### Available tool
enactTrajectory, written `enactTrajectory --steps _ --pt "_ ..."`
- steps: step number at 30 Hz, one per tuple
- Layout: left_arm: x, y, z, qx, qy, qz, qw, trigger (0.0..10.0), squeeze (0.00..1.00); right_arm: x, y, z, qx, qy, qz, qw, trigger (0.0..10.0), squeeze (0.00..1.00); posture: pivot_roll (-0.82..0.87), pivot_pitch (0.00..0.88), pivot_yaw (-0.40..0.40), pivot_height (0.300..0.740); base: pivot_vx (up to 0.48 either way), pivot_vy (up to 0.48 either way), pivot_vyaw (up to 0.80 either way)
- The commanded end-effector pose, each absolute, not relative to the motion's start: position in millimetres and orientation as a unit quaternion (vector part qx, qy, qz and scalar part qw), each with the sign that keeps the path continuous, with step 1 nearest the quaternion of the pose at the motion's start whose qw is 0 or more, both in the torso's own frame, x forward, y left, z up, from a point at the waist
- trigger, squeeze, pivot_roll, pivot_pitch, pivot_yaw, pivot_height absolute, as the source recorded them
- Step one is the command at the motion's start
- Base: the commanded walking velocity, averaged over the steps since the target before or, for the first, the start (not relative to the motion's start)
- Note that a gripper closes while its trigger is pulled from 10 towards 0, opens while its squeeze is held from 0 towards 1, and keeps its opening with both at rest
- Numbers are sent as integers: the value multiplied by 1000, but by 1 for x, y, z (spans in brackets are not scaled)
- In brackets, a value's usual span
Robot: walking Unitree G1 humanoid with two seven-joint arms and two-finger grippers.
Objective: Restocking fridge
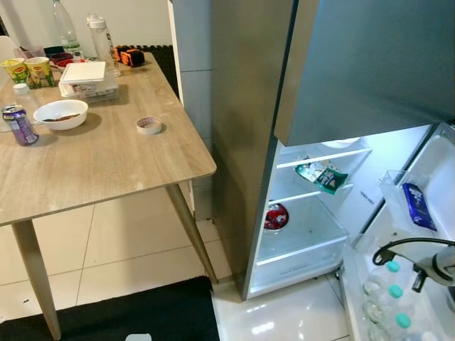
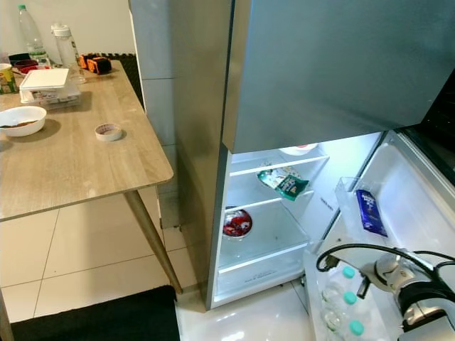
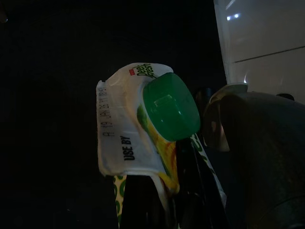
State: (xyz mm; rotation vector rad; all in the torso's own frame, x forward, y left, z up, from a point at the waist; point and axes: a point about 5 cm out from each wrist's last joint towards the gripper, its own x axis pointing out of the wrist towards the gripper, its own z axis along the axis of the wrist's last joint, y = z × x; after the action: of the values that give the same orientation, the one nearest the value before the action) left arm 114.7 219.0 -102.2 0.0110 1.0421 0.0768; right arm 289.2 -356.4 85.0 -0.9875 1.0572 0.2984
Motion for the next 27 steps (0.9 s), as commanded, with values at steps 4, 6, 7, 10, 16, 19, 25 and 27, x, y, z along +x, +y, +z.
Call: enactTrajectory --steps 4,6,7,10,16,19,25,27 --pt "109 214 -105 1 506 31 862 10000 0 268 -402 106 -445 501 16 742 10000 0 -83 0 -41 740 0 0 0" --pt "109 215 -105 1 506 31 862 10000 0 263 -412 111 -447 502 -11 740 10000 0 -83 0 -41 740 0 0 0" --pt "109 215 -105 1 506 31 862 10000 0 263 -412 111 -447 502 -11 740 10000 0 -83 0 -41 740 0 0 0" --pt "109 215 -105 2 505 32 862 10000 0 258 -417 112 -441 506 -23 741 10000 0 -86 0 -39 740 0 0 0" --pt "111 215 -104 2 504 30 863 10000 0 259 -400 90 -399 503 16 767 10000 0 -88 0 -35 740 0 0 0" --pt "112 215 -104 1 503 29 864 10000 0 260 -379 68 -360 496 62 788 10000 0 -88 0 -35 740 0 0 0" --pt "112 214 -104 1 504 28 863 10000 0 249 -342 26 -270 489 112 822 10000 0 -91 0 -34 740 0 0 0" --pt "112 214 -104 2 504 28 863 10000 0 240 -329 9 -235 494 120 829 10000 0 -91 0 -34 740 0 0 -375"
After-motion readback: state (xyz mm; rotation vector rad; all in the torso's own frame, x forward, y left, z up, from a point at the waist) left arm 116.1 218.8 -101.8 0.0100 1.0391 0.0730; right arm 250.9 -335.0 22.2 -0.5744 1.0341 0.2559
